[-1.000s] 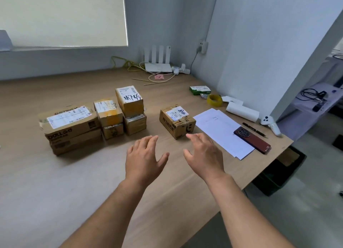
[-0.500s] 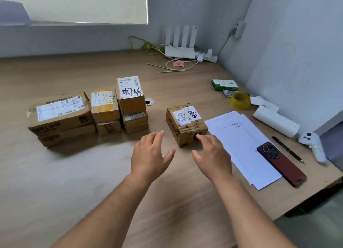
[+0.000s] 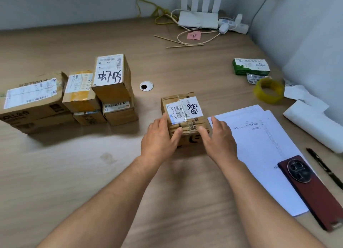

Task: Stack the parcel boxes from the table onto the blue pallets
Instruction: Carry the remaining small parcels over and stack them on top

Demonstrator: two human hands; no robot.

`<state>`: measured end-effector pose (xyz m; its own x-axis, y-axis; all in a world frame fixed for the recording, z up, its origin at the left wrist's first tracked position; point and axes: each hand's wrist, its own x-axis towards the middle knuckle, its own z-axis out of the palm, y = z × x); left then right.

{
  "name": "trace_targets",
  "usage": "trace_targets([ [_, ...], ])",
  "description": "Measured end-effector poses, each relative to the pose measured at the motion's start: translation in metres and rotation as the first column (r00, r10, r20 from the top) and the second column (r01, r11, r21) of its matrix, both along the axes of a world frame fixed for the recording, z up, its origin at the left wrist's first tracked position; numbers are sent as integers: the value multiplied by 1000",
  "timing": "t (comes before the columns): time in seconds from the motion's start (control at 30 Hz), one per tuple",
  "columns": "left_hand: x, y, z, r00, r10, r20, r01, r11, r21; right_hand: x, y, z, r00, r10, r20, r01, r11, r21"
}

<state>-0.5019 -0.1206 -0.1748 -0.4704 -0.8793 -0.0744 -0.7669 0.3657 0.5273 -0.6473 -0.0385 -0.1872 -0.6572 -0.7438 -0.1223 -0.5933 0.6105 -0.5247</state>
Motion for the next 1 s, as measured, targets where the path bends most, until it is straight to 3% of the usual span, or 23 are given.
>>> trace_targets([
  [0.1, -7, -6, -13, 999, 44, -28, -43, 998, 47, -8, -9, -14, 995, 16, 95, -14, 1000, -15],
  [0.2, -10, -4, -21, 988, 99, -116, -79, 982, 169, -6, -10, -18, 967, 52, 248, -19, 991, -135],
  [0.4, -2, 13, -15, 929, 228, -291, -93, 906, 412, -4, 1, -18, 802, 162, 574, 24, 953, -302],
  [0.57, 11, 28, -12, 878, 257, -403, -89, 916, 390, -1, 9, -17, 736, 223, 639, -16, 950, -312],
  [0.87, 48, 46, 12, 865, 320, -386, -203, 928, 313, 19, 12, 11, 604, 428, 672, -96, 876, -472],
  [1.0, 78, 49, 32, 876, 333, -348, -263, 936, 233, 32, 3, 27, 504, 503, 702, -143, 850, -507],
])
